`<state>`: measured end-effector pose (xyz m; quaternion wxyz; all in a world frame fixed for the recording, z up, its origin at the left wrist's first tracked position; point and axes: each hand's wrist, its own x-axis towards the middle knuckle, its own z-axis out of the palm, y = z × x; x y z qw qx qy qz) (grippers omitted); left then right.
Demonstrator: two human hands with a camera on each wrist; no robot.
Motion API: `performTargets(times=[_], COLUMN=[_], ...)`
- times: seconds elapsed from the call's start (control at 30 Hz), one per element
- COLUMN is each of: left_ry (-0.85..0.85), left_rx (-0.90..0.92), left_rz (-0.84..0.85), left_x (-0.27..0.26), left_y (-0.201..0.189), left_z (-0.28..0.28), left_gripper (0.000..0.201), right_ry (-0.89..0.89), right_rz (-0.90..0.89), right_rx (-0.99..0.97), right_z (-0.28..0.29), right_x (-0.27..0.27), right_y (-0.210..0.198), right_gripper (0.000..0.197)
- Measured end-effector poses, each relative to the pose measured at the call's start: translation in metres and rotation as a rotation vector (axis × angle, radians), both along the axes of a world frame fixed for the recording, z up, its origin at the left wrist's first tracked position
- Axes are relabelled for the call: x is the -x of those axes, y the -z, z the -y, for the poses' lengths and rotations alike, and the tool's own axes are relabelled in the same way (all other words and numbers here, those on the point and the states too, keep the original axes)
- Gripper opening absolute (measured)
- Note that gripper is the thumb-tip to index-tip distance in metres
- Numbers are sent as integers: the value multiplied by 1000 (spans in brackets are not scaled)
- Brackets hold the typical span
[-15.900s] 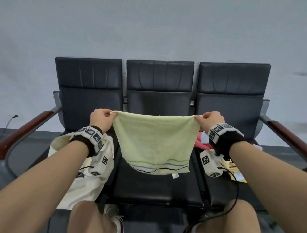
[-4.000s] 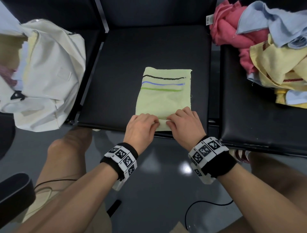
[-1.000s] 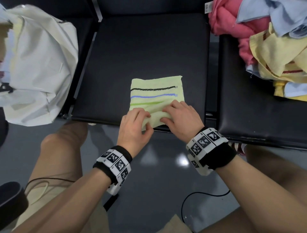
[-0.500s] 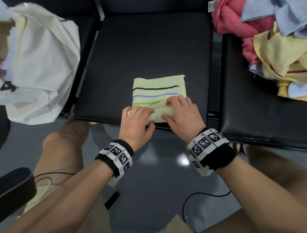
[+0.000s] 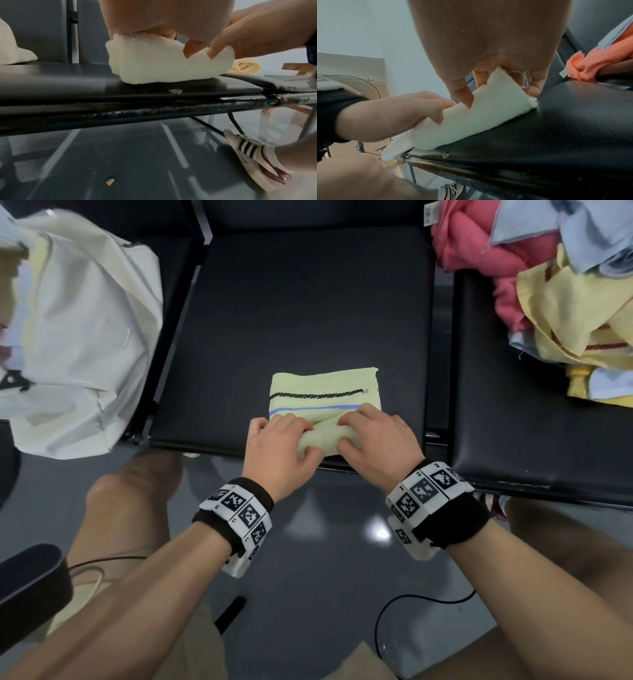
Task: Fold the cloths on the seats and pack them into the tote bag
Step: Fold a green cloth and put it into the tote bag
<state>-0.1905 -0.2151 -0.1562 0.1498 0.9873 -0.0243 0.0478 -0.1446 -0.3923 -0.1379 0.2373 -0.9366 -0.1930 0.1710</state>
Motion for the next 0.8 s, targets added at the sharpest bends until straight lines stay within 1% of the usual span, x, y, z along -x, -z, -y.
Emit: performTargets(times=[0.07, 0.13, 0.2, 0.3, 0.4, 0.5, 0.57, 0.7, 0.8], left_ry=[8, 2, 21, 54, 50, 46, 38, 2, -21], left_rx=[-2, -7, -19, -48, -42, -17, 14, 61, 43], left_rz=[100, 176, 216, 209, 199, 211, 205, 159, 114], left_x=[8, 16, 23, 27, 21, 14, 10, 7, 4], left_y=[3, 7, 12, 15, 13, 10, 9, 7, 6], left_z=[0, 0, 0, 0, -2, -4, -4, -1, 0], left_gripper=[30, 33, 37, 37, 33, 28, 27, 29, 33], right_ry=[1, -2, -3, -6, 8, 34, 39, 3, -47], right_rz=[-6, -19, -26, -20, 13, 124, 196, 241, 236], right_rx=[12, 32, 43, 41, 13, -43, -72, -135, -122], right_z=[0, 0, -1, -1, -1, -1, 0, 1, 2], right_x=[-1, -1, -2, -2, -2, 1, 3, 3, 3], right_y=[0, 0, 0, 1, 4, 10, 12, 11, 11], right_gripper=[36, 37, 37, 37, 37, 42, 41, 39, 43])
